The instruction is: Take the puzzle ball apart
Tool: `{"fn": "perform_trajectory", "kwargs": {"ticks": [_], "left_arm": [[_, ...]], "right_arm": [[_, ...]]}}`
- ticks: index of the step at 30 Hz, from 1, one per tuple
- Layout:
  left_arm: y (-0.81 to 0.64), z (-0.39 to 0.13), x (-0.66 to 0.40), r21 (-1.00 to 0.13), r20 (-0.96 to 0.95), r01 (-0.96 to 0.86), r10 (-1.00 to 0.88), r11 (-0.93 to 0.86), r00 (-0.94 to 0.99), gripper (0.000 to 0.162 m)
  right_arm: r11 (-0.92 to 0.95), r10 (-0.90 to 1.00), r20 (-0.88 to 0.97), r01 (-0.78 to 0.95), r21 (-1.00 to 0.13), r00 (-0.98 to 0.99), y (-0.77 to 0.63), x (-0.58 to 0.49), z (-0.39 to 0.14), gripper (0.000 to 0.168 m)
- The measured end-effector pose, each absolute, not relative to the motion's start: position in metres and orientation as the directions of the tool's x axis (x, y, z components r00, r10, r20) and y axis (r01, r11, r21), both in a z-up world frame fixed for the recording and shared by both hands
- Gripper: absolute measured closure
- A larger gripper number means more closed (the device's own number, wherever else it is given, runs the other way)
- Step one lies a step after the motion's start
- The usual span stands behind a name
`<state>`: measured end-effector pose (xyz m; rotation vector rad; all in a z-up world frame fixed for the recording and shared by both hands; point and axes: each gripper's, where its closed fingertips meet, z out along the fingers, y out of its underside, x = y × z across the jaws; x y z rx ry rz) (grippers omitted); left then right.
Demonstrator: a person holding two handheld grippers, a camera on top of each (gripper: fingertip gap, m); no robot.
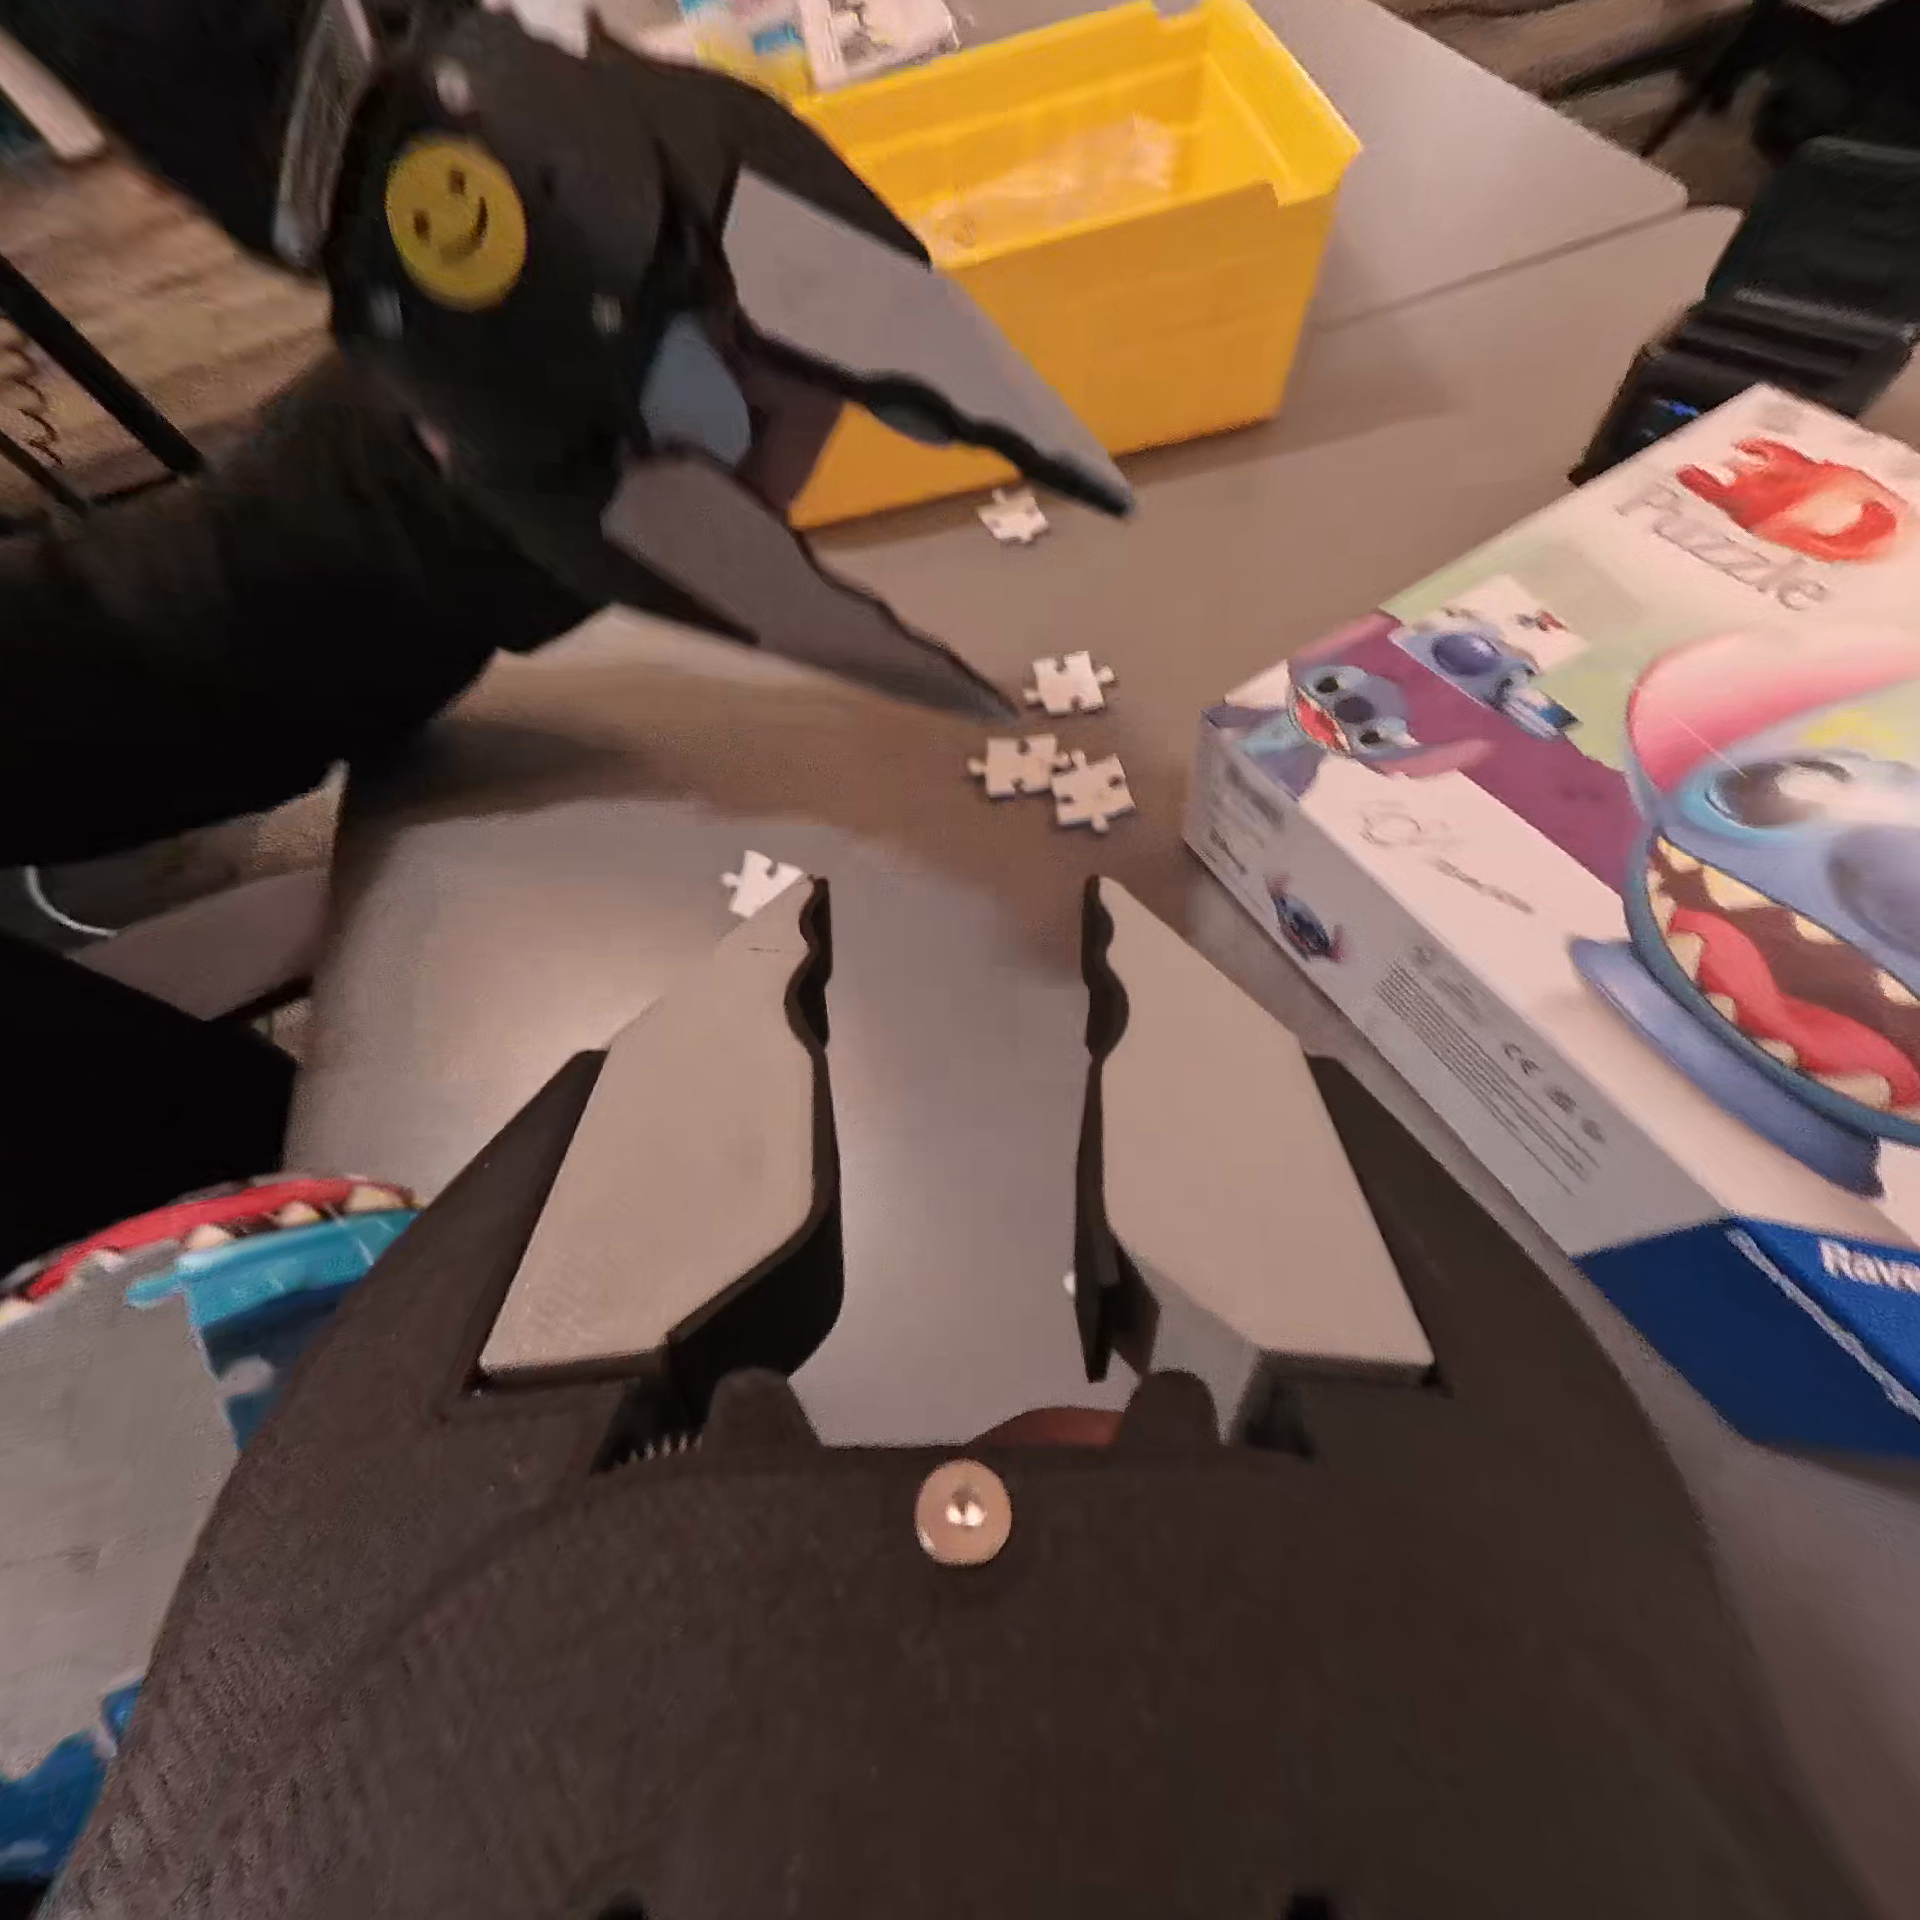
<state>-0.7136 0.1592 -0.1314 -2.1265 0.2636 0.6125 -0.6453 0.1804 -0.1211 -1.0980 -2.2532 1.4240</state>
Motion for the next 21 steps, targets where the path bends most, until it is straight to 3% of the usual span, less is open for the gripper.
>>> {"fn": "perform_trajectory", "kwargs": {"ticks": [4,7,11,18,21], "left_arm": [[0.115,-0.171,-0.737,-0.760,-0.273,-0.126,0.139,-0.637,0.952,0.114],[0.091,-0.202,-0.752,-0.725,-0.248,-0.029,0.222,-0.688,0.943,0.117],[0.080,-0.223,-0.757,-0.680,-0.263,-0.008,0.233,-0.733,0.936,0.118],[0.091,-0.245,-0.767,-0.634,-0.212,0.013,0.190,-0.774,0.959,0.105],[0.101,-0.246,-0.765,-0.646,-0.167,0.017,0.162,-0.763,0.973,0.112]], "right_arm": [[0.312,0.770,-0.114,0.526,-0.791,-0.628,0.214,-0.648,-0.163,0.120],[0.362,0.795,-0.061,0.553,-0.750,-0.604,0.232,-0.649,-0.195,0.119],[0.407,0.826,0.026,0.563,-0.719,-0.564,0.257,-0.646,-0.220,0.117],[0.391,0.835,0.039,0.542,-0.744,-0.549,0.277,-0.636,-0.241,0.111],[0.402,0.830,0.051,0.532,-0.745,-0.556,0.279,-0.632,-0.246,0.106]]}}
